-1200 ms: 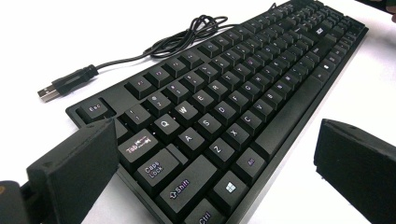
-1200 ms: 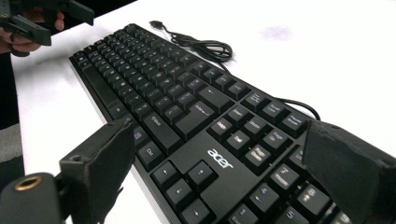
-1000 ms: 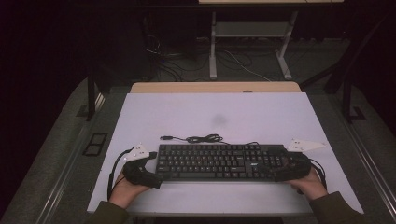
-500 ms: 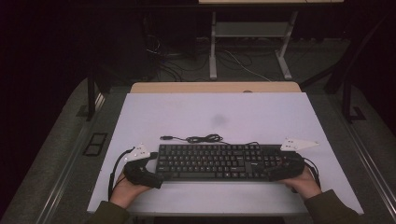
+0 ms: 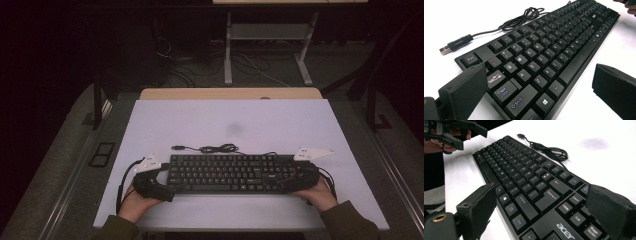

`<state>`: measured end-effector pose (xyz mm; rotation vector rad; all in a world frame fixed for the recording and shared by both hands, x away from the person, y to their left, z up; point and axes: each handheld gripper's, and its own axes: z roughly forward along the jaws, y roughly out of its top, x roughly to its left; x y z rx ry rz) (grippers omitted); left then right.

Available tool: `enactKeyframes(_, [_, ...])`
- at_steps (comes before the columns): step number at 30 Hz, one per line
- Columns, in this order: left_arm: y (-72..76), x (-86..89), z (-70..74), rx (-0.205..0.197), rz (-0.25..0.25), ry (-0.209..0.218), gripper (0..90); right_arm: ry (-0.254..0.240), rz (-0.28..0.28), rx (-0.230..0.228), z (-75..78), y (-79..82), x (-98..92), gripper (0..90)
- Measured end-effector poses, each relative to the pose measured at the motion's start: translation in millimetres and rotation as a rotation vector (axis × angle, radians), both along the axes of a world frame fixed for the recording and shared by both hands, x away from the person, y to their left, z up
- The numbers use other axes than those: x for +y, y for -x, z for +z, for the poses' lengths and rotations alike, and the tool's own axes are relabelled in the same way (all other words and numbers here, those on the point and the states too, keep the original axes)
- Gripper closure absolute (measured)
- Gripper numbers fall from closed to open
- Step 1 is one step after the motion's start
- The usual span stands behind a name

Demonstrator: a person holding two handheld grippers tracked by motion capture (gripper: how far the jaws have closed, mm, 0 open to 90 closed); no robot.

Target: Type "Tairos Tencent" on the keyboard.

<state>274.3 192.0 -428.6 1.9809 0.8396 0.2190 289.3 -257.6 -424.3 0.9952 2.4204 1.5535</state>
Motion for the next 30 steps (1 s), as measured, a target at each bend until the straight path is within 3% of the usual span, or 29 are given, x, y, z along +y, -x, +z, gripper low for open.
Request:
enactKeyframes(9, [-0.2,0.2,-0.1,-0.001,0.000,-0.003,0.0,-0.002,0.000,0.003,-1.3,-3.1,5.2,9.8])
enactKeyframes(20, [-0.3,-0.6,-0.1,0.000,0.000,-0.006,0.0,0.012,0.026,0.001,-1.6,-4.7,11.0,29.9])
enactKeyframes(30, [-0.2,-0.8,-0.2,-0.001,-0.001,-0.006,0.0,0.019,0.075,0.013,-3.8,-7.2,20.8,39.9])
